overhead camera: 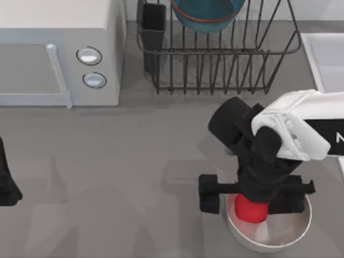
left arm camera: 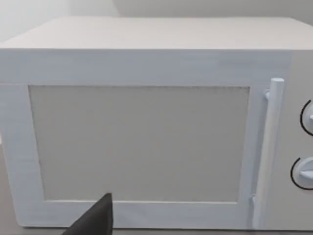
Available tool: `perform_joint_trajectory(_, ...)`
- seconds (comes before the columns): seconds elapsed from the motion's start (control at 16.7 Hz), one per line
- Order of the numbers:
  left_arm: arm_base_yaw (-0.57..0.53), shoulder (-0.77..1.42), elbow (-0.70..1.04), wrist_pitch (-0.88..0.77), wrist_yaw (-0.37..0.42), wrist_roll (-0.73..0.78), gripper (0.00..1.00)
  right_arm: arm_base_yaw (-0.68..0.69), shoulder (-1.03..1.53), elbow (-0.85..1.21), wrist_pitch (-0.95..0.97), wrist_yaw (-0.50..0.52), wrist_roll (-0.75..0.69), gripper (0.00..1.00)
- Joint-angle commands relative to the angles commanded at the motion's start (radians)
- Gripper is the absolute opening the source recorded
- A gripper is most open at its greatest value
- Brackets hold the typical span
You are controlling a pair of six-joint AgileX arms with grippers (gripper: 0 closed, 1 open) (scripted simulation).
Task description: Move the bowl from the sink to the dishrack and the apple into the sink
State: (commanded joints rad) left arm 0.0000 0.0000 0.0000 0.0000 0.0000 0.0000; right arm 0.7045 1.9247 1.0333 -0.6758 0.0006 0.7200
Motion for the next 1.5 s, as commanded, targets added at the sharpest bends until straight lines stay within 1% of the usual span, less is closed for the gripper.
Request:
perform_joint_trajectory(0.3, 0.000, 0.000, 0.000, 0.000, 0.000, 0.000, 1.00, 0.000, 0.007, -0.008, 0.011, 0.000, 0.000, 1.00)
perform_joint_trajectory(1.08, 0.000, 0.000, 0.000, 0.000, 0.000, 0.000, 1.00, 0.000, 0.007, -0.008, 0.011, 0.000, 0.000, 0.02)
perform_joint_trajectory(1.14, 0.000, 0.000, 0.000, 0.000, 0.000, 0.000, 1.00, 0.000, 0.007, -0.008, 0.011, 0.000, 0.000, 0.00)
perform_joint_trajectory(1.5, 0.000, 0.000, 0.000, 0.000, 0.000, 0.000, 1.00, 0.000, 0.007, -0.008, 0.011, 0.000, 0.000, 0.00)
